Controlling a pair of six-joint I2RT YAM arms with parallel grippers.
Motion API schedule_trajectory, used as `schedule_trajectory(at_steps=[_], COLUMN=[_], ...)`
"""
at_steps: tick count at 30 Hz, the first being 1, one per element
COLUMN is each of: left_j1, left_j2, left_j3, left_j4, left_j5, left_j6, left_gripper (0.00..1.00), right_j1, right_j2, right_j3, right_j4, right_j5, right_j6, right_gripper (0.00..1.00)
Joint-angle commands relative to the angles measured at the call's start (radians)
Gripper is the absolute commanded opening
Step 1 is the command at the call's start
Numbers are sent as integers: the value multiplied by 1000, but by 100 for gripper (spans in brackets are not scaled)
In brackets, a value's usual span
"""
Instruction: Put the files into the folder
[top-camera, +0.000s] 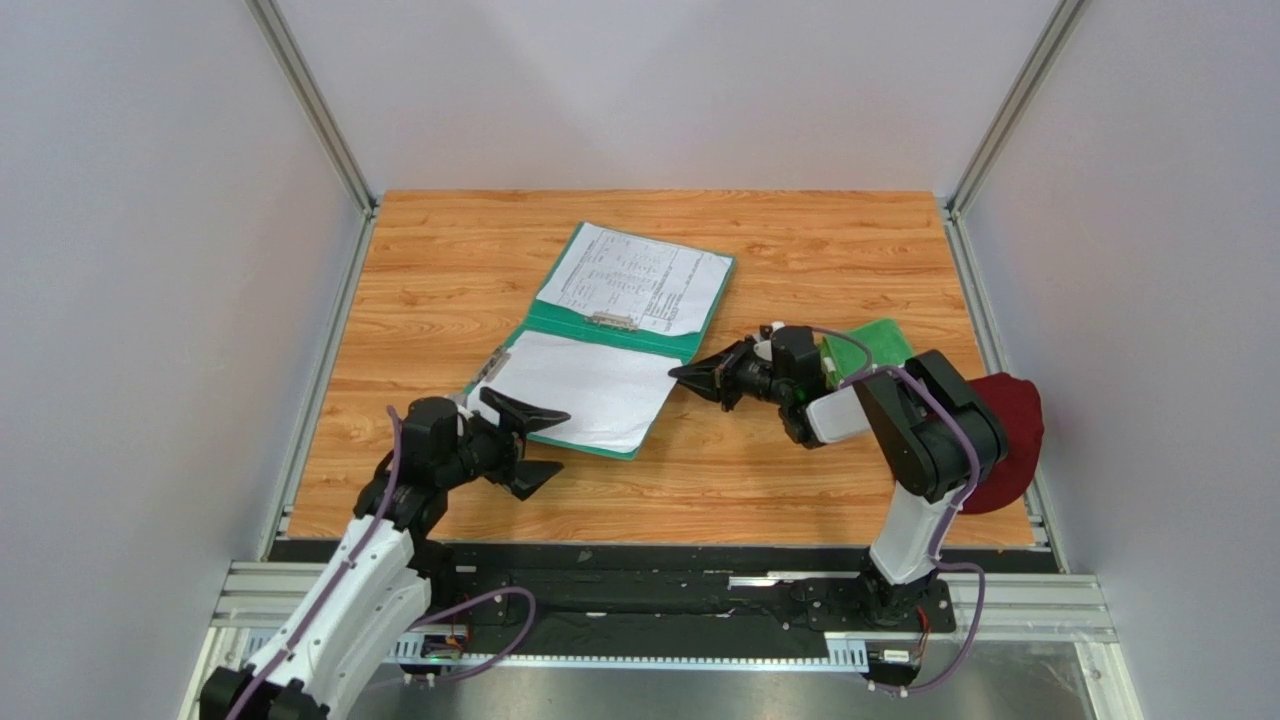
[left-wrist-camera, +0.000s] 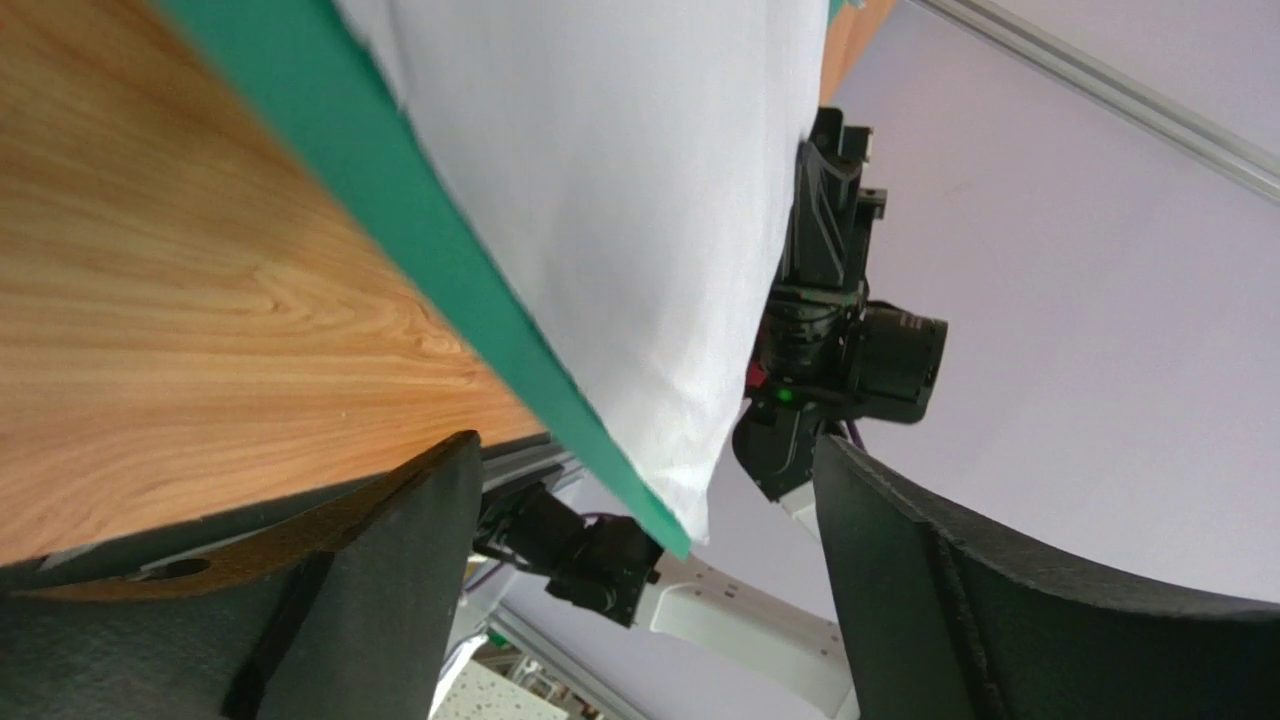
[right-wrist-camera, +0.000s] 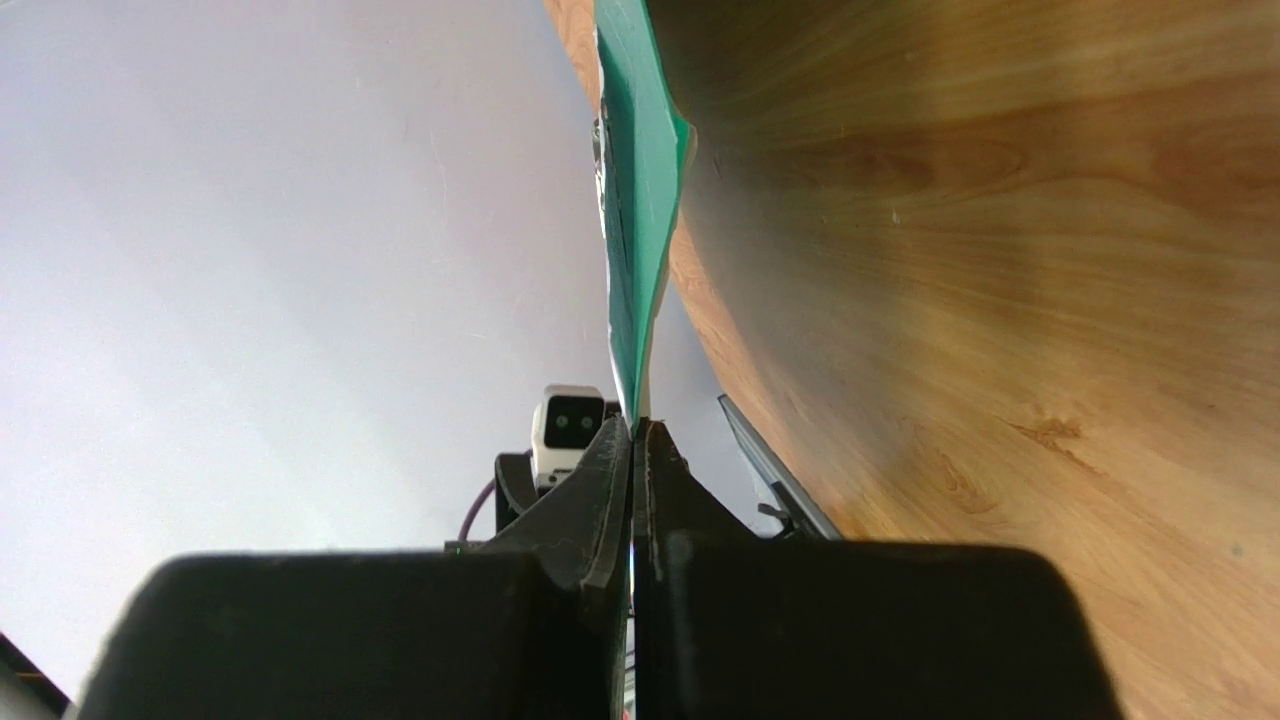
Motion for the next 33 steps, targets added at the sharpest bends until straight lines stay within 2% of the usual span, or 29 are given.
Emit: schedule_trajectory(at_steps=[1, 3, 4, 5, 6, 7, 8, 9, 10, 11, 12, 13, 17, 19, 21, 22, 23, 25, 26, 27, 33], left_j1=[3, 5, 6, 6, 6, 8, 8, 12, 17, 23, 38, 44, 52, 52, 52, 52, 52, 52, 52, 52, 54], left_j2=[128, 197, 213, 231, 233, 228, 211, 199, 173, 161, 150, 142, 190, 246, 282, 315, 332, 364, 371, 374, 401], left_j3=[30, 35, 43, 50, 67, 117, 147, 173, 208, 217, 227, 250, 314, 390, 438, 486, 509, 568, 579, 589, 610], left_j4=[209, 244, 255, 255, 222, 170, 112, 5, -30, -54, -86, -108, -159, -234, -298, -315, -329, -392, -395, -401, -409], left_j5=[-14, 3, 9, 19, 23, 15, -11, -29, -43, -57, -60, -68, -56, -62, -69, -66, -57, -69, -63, -59, -28], left_j6=[-3, 8, 20, 29, 52, 121, 164, 234, 261, 279, 316, 337, 425, 512, 587, 606, 626, 666, 672, 678, 678], left_gripper=[78, 60, 44, 39, 35, 28, 25, 22, 15, 12, 8, 4, 2, 1, 2, 1, 1, 1, 1, 1, 2], right_j1=[43, 59, 63, 65, 63, 63, 66, 71, 86, 92, 102, 105, 135, 215, 305, 415, 466, 604, 644, 669, 761], right_j2=[7, 10, 12, 11, 6, 1, -12, -25, -40, -93, -121, -155, -325, -426, -480, -523, -535, -531, -533, -531, -447], right_j3=[-16, -8, -2, 22, 47, 80, 146, 171, 196, 222, 231, 230, 162, 139, 135, 127, 119, 137, 127, 115, 114], right_j4=[116, 121, 118, 101, -6, -116, -225, -416, -510, -607, -781, -851, -916, -939, -930, -914, -880, -834, -799, -700, -496], right_j5=[14, 0, -9, -47, -78, -113, -154, -164, -169, -143, -105, -69, -39, 38, 199, 286, 475, 625, 825, 868, 1094], right_j6=[58, 56, 23, -15, -75, -279, -381, -501, -704, -823, -912, -972, -1161, -1232, -1347, -1388, -1439, -1597, -1640, -1698, -1847], right_gripper=[0, 0, 0, 0, 0, 6, 14, 23, 37, 45, 53, 63, 70, 71, 73, 73, 73, 71, 72, 72, 73])
